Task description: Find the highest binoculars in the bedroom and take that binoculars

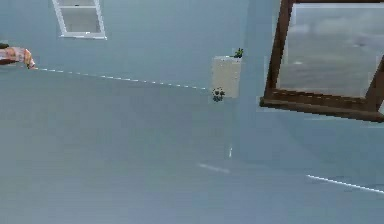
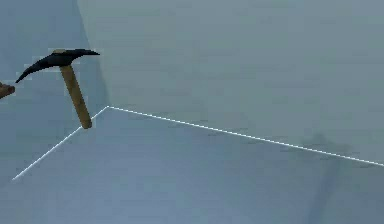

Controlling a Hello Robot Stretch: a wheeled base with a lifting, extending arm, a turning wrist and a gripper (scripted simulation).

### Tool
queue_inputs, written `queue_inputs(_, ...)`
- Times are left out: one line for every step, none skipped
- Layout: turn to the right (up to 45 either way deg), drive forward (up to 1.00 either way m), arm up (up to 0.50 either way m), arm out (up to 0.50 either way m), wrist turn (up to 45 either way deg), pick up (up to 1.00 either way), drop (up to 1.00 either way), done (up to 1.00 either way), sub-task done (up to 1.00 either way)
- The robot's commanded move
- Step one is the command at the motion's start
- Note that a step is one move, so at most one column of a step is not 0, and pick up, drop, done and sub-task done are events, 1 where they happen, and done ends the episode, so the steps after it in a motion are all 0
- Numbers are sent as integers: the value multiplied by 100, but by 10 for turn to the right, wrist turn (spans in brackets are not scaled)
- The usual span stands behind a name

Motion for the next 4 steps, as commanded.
queue_inputs(-30, 0, 0, 0, 0, 0, 0, 0, 0)
queue_inputs(0, 100, 0, 0, 0, 0, 0, 0, 0)
queue_inputs(0, 70, 0, 0, 0, 0, 0, 0, 0)
queue_inputs(180, 0, 0, 0, 0, 0, 0, 0, 0)
